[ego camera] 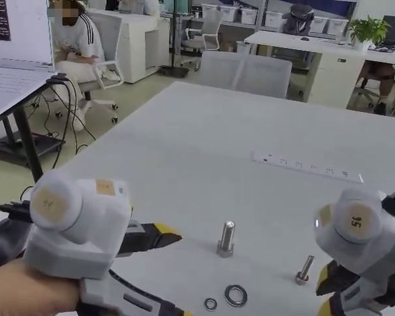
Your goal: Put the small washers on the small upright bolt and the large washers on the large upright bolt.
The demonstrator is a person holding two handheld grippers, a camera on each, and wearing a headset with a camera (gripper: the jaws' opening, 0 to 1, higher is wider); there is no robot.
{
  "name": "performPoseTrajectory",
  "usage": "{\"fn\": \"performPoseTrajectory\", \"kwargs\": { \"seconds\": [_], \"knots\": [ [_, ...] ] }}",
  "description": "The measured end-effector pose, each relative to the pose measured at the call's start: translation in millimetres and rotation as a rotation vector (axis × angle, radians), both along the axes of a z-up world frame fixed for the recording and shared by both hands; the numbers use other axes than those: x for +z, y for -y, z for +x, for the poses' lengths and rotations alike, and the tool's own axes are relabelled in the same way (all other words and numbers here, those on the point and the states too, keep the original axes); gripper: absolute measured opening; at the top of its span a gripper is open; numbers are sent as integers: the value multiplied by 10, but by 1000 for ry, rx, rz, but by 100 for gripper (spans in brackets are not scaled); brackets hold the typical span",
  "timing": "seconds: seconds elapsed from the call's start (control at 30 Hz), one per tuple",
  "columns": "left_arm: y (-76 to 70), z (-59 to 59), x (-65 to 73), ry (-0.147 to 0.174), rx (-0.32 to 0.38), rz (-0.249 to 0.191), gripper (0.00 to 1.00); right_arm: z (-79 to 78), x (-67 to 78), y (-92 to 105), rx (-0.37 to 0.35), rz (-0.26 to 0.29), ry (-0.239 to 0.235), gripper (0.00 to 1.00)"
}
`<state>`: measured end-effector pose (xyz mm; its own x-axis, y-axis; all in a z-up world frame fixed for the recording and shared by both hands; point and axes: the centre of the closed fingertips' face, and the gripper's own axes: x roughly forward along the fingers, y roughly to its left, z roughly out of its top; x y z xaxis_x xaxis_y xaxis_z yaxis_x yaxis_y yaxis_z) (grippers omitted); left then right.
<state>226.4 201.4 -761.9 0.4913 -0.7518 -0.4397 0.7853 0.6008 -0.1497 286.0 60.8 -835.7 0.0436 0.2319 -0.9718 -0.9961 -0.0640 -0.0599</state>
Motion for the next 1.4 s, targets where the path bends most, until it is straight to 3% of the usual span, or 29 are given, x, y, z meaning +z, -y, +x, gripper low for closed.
{"fn": "performPoseTrajectory", "kwargs": {
  "seconds": [0.27,0.67,1.1,1.4],
  "knots": [
    [-32,-48,16,8,13,-4,92,-88,51,-245,62,4,3,23],
    [-134,-126,14,10,46,-13,92,-171,77,-764,177,16,2,23],
    [-220,-152,-8,7,75,-18,92,-256,-30,-1182,275,13,-17,23],
    [-242,-157,-22,5,88,-22,92,-254,-186,-1368,290,18,-42,23]
  ]
}}
